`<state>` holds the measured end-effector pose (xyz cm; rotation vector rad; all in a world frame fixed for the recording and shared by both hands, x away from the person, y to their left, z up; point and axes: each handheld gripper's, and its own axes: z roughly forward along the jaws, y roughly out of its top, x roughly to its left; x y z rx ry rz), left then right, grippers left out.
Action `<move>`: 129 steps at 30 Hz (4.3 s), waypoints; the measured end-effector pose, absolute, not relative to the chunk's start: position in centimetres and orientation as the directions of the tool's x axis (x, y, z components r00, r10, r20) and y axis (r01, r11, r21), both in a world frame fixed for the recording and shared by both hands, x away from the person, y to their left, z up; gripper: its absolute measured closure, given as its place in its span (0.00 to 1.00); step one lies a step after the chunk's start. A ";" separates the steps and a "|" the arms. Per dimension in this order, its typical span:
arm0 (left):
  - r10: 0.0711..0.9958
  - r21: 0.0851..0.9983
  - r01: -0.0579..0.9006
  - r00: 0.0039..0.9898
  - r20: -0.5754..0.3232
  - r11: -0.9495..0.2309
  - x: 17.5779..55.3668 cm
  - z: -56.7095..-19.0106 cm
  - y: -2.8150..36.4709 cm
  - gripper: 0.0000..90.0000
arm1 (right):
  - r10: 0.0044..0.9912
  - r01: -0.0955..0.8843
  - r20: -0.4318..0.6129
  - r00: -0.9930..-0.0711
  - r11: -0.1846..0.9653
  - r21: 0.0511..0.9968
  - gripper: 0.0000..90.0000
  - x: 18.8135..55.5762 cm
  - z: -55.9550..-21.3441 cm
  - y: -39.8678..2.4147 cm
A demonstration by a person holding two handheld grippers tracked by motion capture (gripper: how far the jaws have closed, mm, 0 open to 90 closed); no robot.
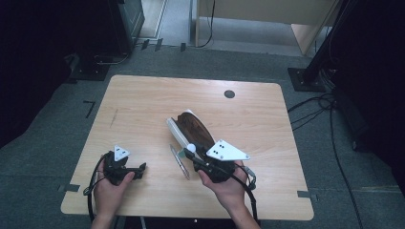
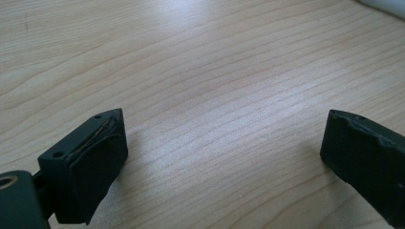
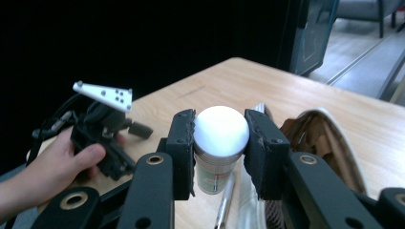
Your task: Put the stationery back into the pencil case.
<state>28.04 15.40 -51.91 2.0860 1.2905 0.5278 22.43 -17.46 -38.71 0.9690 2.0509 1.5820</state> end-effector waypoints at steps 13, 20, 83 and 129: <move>0.897 0.688 0.648 0.441 0.011 -0.327 28.0 -51.9 15.4 0.02 | 0.733 0.269 0.130 -0.668 0.074 0.960 0.73 22.7 -38.2 -18.4; 0.897 0.687 0.648 0.442 0.011 -0.328 28.0 -51.9 15.4 0.02 | 0.744 0.260 0.132 -0.655 0.057 0.964 0.73 22.9 -37.9 -18.7; 0.897 0.687 0.648 0.442 0.013 -0.329 28.0 -51.9 15.3 0.02 | 0.818 0.385 0.016 -0.575 0.253 0.888 0.73 27.0 -46.0 -20.3; 0.896 0.686 0.648 0.443 0.014 -0.331 28.0 -51.9 15.3 0.03 | 0.806 0.325 0.025 -0.591 0.210 0.922 0.74 23.4 -42.4 -20.5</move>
